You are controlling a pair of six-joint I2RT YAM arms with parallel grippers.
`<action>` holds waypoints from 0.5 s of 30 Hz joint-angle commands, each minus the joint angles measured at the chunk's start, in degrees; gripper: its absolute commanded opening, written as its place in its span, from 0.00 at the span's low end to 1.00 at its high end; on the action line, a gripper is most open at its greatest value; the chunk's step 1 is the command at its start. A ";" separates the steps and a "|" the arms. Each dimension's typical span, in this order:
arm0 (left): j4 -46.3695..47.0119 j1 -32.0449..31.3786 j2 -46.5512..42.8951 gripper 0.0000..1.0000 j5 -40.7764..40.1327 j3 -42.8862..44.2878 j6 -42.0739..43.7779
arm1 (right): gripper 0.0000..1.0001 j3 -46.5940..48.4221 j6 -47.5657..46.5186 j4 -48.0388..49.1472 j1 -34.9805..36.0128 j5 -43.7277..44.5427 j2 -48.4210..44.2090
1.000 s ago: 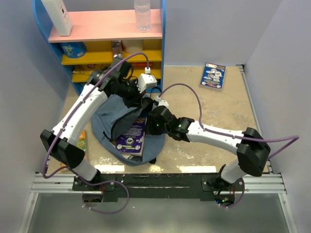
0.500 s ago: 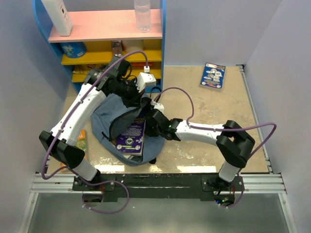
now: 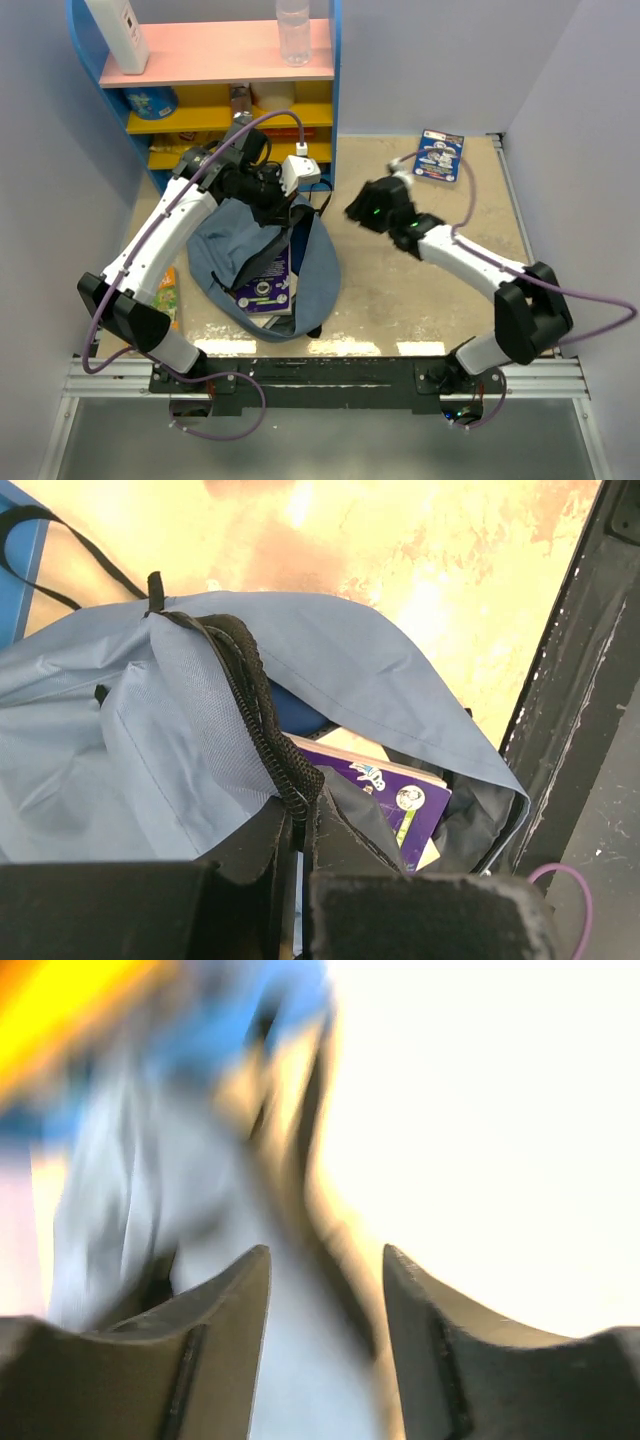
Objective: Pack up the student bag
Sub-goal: Place the book in the student bag.
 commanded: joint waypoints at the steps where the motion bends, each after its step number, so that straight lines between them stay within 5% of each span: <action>1: 4.18 -0.25 -2.38 0.00 3.68 -0.60 1.24 | 0.55 4.31 -3.94 -2.36 -11.99 0.45 -1.19; 5: 4.17 -0.25 -1.93 0.00 3.50 -0.60 2.11 | 0.68 12.41 -5.01 -5.45 -16.84 11.43 5.57; 11: 4.87 -0.25 -1.58 0.00 4.29 -3.40 2.91 | 0.72 20.85 -3.78 -1.51 -22.21 23.38 15.51; 15: 5.93 -0.25 -1.58 0.00 5.17 -6.92 3.34 | 0.80 31.19 5.51 -7.71 -23.70 26.55 22.71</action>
